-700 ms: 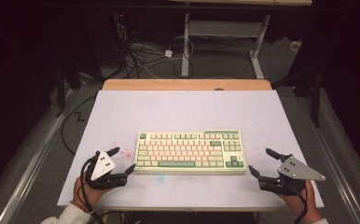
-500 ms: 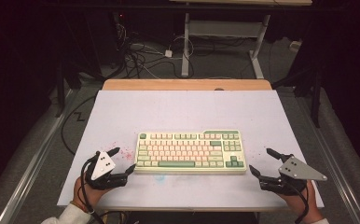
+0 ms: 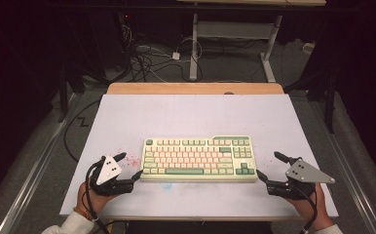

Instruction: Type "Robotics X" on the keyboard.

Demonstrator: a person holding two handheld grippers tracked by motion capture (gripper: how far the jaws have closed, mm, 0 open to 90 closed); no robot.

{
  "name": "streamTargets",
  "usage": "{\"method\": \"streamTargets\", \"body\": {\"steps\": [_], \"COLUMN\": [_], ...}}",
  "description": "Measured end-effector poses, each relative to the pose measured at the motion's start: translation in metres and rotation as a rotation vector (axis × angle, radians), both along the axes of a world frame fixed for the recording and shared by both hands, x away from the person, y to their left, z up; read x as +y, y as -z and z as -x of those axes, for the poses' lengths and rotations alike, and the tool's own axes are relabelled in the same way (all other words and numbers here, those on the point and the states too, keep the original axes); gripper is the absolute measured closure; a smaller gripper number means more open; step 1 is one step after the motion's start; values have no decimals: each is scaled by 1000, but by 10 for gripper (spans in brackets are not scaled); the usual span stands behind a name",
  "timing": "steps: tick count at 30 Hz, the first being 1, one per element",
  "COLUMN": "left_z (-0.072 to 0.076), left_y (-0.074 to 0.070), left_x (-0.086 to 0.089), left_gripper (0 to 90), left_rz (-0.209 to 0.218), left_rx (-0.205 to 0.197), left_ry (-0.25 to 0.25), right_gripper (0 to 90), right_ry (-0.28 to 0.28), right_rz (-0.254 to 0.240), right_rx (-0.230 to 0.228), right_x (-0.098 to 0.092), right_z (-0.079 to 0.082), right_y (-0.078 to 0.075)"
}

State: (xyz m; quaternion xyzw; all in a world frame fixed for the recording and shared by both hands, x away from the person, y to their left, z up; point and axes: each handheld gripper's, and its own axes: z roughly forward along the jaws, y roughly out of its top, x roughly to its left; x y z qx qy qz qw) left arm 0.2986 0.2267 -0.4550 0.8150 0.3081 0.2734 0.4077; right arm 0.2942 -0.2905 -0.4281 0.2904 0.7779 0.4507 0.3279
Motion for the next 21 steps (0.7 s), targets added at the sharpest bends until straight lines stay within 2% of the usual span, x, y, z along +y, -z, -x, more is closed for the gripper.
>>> {"method": "streamTargets", "body": {"steps": [7, 9, 10, 11, 14, 16, 18, 20, 21], "left_z": [-7, -9, -10, -11, -13, -15, -18, -21, -22], "left_y": [-5, -6, -7, -8, -10, -11, -13, -14, -15], "left_x": [-6, -8, -9, -11, -16, -18, -20, -23, -24], "left_gripper": [202, 202, 202, 202, 205, 207, 207, 207, 207], "left_rz": [2, -1, -4, -4, -1, -8, -4, -5, -2], "left_rx": [5, 1, 1, 2, 13, 14, 9, 11, 12], "left_ry": [9, 12, 18, 22, 29, 38, 41, 44, 46], "right_gripper": [207, 242, 345, 345, 554, 646, 739, 811, 811], "right_ry": [-31, -45, -53, -53, -92, -91, -117, -126, -126], "right_rz": [5, 16, 25, 25, 34, 49, 56, 78, 78], "right_rx": [16, 18, 23, 23, 51, 66, 95, 112, 112], "right_x": [13, 18, 24, 24, 32, 37, 42, 49, 49], "right_z": [-12, -14, -17, -17, -22, -25, -28, -31, -31], "right_y": [-2, -2, -1, -1, -2, -3, -2, -2, -2]}}
